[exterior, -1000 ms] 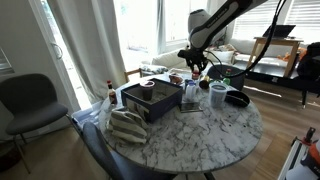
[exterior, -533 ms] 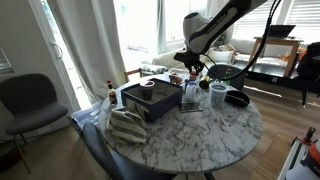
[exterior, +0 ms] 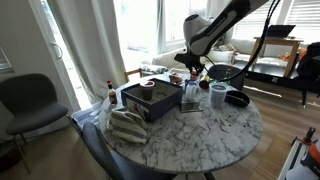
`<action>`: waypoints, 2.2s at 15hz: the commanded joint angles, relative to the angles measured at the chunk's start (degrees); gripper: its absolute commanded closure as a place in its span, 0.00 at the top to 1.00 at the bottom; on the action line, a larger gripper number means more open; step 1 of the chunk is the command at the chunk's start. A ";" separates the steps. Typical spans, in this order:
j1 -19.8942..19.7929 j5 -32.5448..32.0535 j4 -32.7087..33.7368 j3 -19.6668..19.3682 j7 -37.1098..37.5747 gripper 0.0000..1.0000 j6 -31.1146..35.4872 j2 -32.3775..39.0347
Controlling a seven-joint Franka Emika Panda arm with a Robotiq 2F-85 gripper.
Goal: Remove the small container with the red lid from the box and put it on top of the bottle with the blue lid
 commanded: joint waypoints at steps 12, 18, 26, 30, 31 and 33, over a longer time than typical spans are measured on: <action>2.15 -1.40 4.75 -1.98 1.95 0.24 -0.82 4.91; 2.30 -1.06 4.44 -2.17 1.98 0.24 -0.50 5.38; 3.15 -1.69 3.89 -2.31 2.75 0.24 -0.65 4.93; 4.80 -4.83 3.85 -3.34 6.95 0.24 -2.62 4.65; 4.84 -5.22 3.84 -3.26 7.58 0.24 -2.84 4.68; 4.81 -5.91 3.77 -3.15 8.74 0.24 -3.06 4.61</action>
